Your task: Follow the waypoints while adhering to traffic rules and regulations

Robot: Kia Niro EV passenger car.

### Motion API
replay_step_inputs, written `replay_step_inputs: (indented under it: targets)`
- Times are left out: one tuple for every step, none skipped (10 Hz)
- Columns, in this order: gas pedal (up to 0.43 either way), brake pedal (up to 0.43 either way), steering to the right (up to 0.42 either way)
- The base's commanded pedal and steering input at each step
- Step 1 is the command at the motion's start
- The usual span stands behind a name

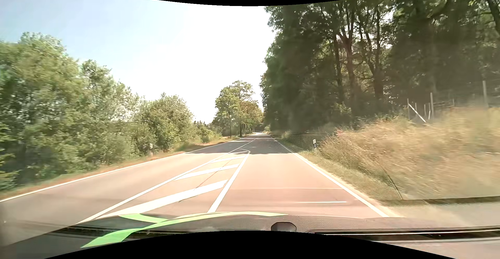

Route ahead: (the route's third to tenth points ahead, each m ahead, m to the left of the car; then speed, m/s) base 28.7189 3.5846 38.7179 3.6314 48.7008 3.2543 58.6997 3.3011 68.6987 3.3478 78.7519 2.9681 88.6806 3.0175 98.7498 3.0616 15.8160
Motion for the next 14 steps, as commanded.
replay_step_inputs:
  targets:
    - [0.469,0.000,0.000]
    - [0.469,0.000,-0.002]
    - [0.469,0.000,-0.002]
    - [0.469,0.000,-0.002]
    - [0.480,0.000,-0.003]
    - [0.480,0.000,-0.004]
    - [0.480,0.000,-0.003]
    - [0.488,0.000,-0.004]
    - [0.488,0.000,-0.004]
    - [0.500,0.000,-0.004]
    - [0.500,0.000,-0.003]
    - [0.500,0.000,-0.004]
    - [0.488,0.000,-0.004]
    - [0.488,0.000,-0.005]
